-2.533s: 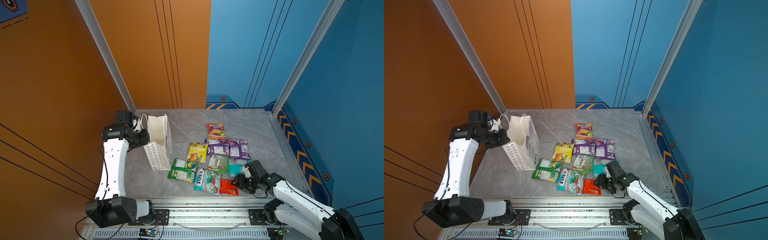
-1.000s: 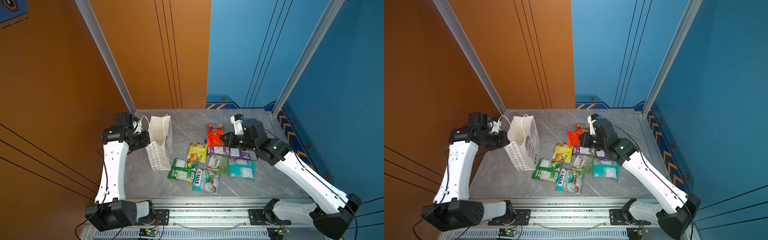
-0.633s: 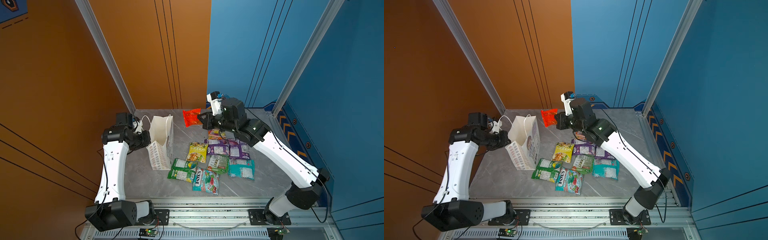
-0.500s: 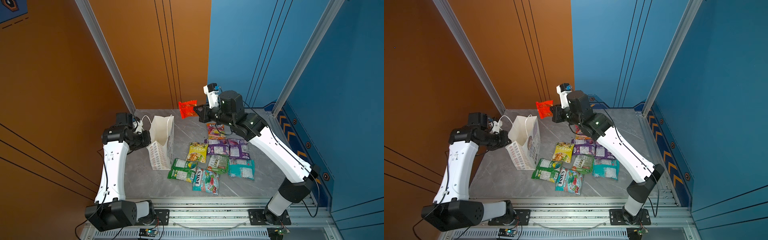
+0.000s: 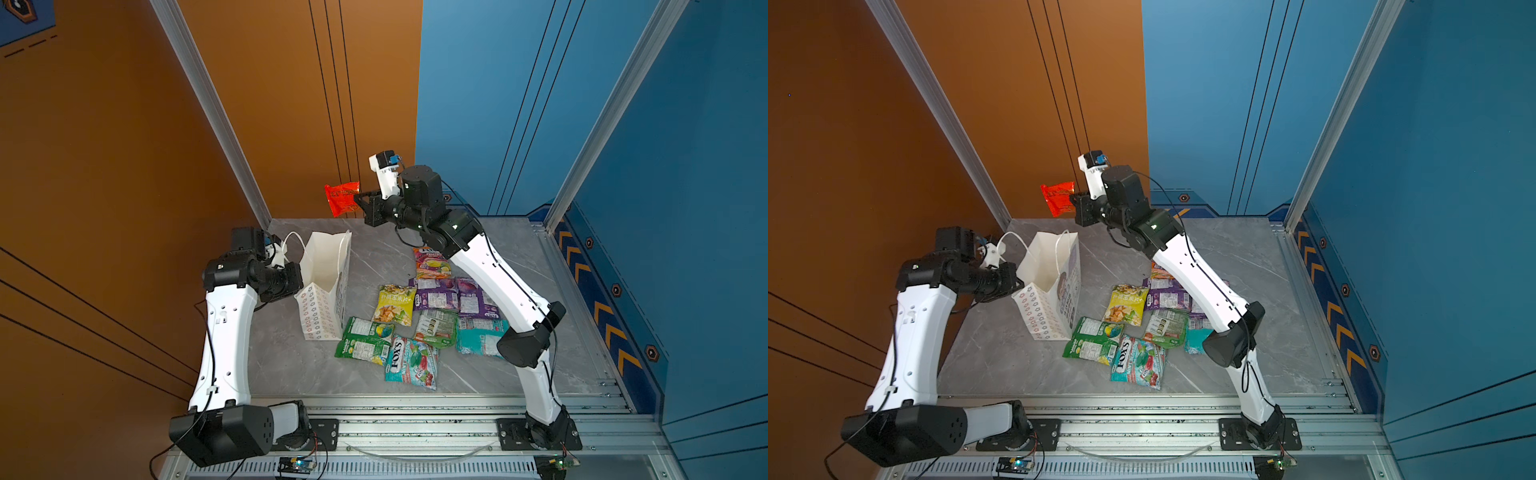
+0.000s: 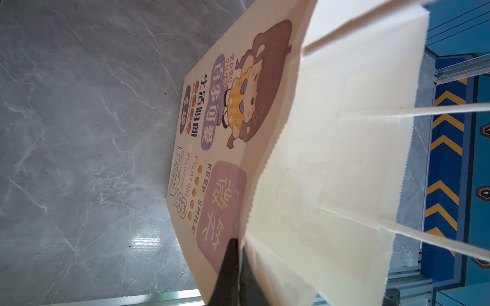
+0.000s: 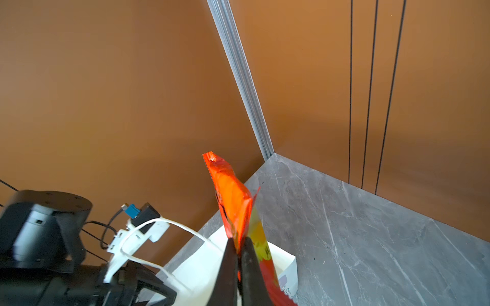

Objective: Place the snacks into the paper bag
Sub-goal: 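Lift the red packet with the right gripper and carry it over the bag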

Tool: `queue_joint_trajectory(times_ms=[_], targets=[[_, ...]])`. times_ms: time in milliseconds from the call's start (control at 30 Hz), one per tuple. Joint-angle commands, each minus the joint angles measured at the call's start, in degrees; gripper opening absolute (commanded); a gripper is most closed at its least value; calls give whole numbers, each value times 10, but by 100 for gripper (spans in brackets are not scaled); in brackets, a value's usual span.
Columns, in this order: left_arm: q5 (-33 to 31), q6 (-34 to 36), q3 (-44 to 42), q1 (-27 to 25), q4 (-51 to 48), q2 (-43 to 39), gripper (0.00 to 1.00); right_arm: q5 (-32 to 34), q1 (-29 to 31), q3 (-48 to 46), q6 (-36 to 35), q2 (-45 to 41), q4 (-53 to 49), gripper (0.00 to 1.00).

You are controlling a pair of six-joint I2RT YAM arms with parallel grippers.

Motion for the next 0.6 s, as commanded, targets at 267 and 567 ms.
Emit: queue_joint_trajectory(times_ms=[267,567], targets=[[19,11,-4,1,0,-7,4,27,43,16,-100,39,9,0],[18,12,-3,2,0,-8,4,74,52,15,-135,49,-32,0]])
